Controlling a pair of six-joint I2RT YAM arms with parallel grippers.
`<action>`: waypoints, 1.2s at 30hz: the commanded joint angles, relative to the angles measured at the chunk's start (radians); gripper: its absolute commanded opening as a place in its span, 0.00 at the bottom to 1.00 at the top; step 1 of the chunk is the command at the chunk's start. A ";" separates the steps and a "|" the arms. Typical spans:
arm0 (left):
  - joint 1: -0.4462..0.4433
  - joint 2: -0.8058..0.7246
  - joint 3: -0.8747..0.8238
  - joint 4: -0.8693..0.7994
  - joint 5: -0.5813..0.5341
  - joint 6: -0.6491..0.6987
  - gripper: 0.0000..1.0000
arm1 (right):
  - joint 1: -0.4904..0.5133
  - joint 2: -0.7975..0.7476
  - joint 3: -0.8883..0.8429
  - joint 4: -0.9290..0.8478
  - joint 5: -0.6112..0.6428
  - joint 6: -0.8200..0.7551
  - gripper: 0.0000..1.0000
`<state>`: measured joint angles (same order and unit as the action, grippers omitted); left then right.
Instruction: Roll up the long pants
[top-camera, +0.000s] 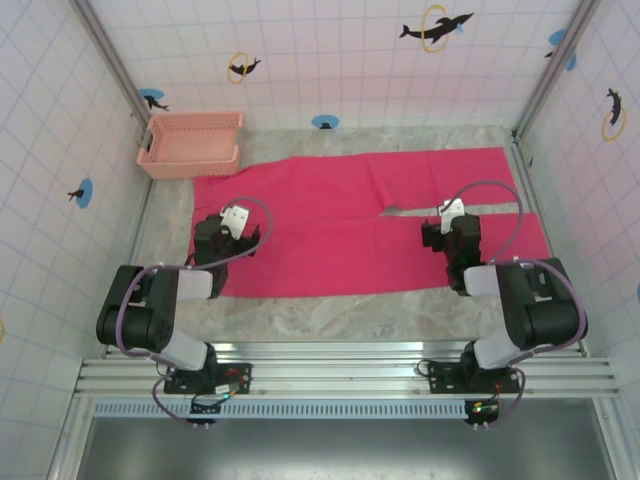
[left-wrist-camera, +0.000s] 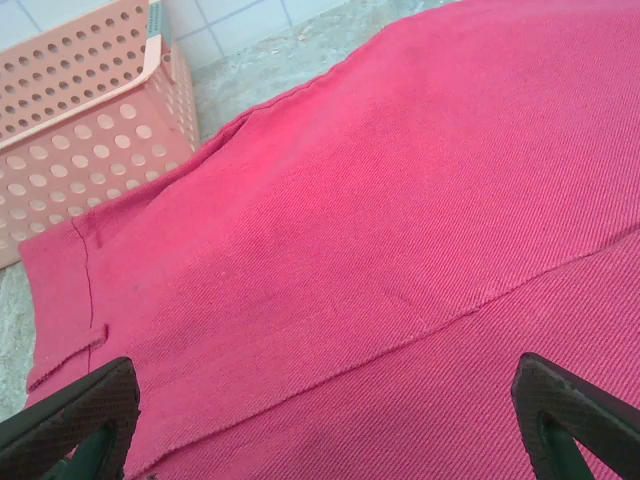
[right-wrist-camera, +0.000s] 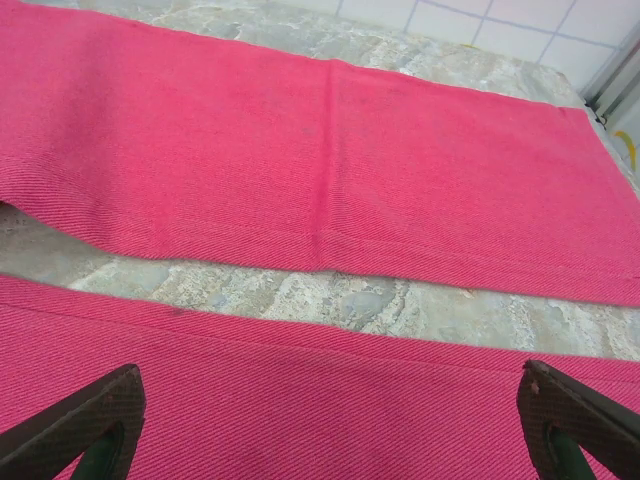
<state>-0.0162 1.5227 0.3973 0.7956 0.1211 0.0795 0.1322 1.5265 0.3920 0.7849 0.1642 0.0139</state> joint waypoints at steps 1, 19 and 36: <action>-0.004 -0.010 0.010 0.016 0.006 0.011 0.98 | 0.000 -0.008 0.019 0.024 0.008 -0.001 0.98; -0.005 -0.093 0.185 -0.349 -0.090 -0.023 0.98 | -0.003 -0.087 0.186 -0.354 0.007 0.007 0.98; -0.135 -0.211 0.649 -1.418 -0.651 0.361 0.98 | 0.770 0.010 0.721 -1.617 0.060 -0.235 0.83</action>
<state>-0.1272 1.3518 1.1049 -0.4793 -0.4793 0.3374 0.8799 1.5028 1.1282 -0.6334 0.2062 -0.1879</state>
